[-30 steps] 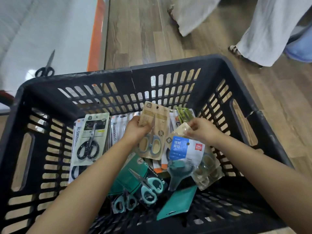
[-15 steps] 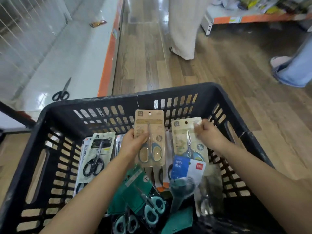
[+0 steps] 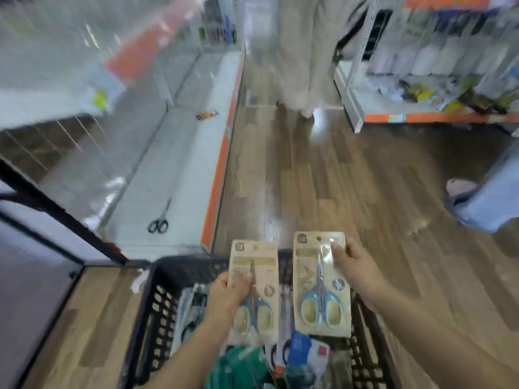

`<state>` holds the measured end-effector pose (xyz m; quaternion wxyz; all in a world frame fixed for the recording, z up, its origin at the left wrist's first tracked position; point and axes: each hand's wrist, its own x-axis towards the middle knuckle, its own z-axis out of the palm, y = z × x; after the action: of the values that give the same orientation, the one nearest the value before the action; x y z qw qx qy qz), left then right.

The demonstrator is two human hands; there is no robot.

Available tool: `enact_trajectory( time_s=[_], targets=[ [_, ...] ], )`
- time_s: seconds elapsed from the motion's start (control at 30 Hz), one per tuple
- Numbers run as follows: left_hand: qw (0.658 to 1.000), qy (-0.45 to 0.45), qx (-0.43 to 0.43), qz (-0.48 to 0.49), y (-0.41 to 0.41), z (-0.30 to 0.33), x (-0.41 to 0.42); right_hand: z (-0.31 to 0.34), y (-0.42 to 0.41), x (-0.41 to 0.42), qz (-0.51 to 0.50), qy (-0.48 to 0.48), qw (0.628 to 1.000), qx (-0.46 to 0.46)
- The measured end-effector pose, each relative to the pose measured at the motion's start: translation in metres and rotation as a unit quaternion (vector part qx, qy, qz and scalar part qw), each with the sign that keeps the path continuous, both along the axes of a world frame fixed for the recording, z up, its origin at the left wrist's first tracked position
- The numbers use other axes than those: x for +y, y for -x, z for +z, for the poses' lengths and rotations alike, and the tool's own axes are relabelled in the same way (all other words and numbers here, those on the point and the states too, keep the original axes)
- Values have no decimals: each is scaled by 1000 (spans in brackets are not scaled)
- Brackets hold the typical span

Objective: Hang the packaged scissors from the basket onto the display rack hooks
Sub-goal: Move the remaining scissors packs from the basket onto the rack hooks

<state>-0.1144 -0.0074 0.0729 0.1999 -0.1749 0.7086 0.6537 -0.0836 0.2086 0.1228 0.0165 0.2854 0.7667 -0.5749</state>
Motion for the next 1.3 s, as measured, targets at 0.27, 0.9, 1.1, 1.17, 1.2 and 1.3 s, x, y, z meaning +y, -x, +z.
enact_trajectory(
  time_s=[0.27, 0.9, 1.1, 1.17, 1.2, 1.3],
  targets=[
    [992, -63, 105, 10, 50, 304, -7, 302, 57, -14, 11, -24, 996, 81],
    [938, -111, 221, 241, -48, 650, -109, 646, 20, -134, 216, 9, 960, 179],
    [925, -71, 176, 328, -146, 610, -122, 601, -36, -158, 290, 52, 948, 117],
    [914, -72, 178, 357, -180, 603, -130, 596, -54, -169, 320, 61, 938, 120],
    [907, -70, 180, 374, -196, 602, -135, 598, -64, -175, 337, 60, 932, 123],
    [883, -61, 188, 426, -241, 605, -156, 602, -88, -203, 376, 66, 914, 138]
  ],
)
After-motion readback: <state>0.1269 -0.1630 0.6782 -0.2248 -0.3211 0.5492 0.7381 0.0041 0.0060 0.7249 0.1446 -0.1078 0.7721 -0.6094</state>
